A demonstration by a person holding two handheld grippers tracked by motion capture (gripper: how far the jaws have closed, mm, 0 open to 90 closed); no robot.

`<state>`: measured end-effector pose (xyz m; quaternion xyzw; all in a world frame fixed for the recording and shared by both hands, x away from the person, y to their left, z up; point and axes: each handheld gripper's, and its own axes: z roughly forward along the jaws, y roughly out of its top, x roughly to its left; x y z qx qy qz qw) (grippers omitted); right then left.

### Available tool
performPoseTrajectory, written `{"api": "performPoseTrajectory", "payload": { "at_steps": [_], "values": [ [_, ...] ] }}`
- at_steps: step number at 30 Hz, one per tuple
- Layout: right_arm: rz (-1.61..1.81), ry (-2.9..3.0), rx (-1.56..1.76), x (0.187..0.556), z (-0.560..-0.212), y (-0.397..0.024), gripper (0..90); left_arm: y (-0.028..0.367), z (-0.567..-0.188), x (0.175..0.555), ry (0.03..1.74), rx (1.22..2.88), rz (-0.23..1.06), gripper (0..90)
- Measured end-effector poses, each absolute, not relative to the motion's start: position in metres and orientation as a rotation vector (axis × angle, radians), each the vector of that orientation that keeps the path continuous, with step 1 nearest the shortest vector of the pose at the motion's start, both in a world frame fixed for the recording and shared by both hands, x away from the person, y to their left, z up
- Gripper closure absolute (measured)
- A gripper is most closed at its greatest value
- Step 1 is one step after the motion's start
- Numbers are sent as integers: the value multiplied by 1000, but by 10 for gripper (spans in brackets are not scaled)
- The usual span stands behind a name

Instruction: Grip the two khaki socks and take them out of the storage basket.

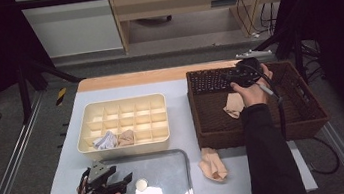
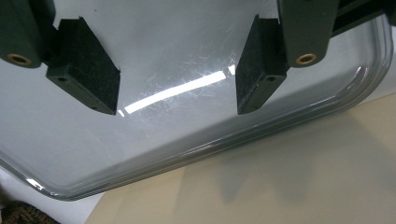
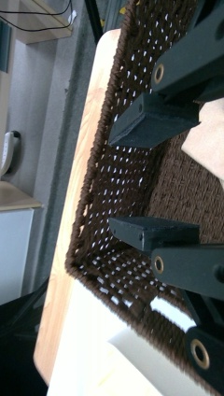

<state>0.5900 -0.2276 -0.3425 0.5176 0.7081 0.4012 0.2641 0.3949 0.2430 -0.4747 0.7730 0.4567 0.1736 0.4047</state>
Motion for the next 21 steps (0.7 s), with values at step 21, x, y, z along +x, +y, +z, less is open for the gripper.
{"api": "performPoseTrajectory", "payload": {
  "at_steps": [21],
  "values": [
    [968,1935,1530,601,-383,-244,573,243,-475,395,1156,1954,439,305]
  ]
}}
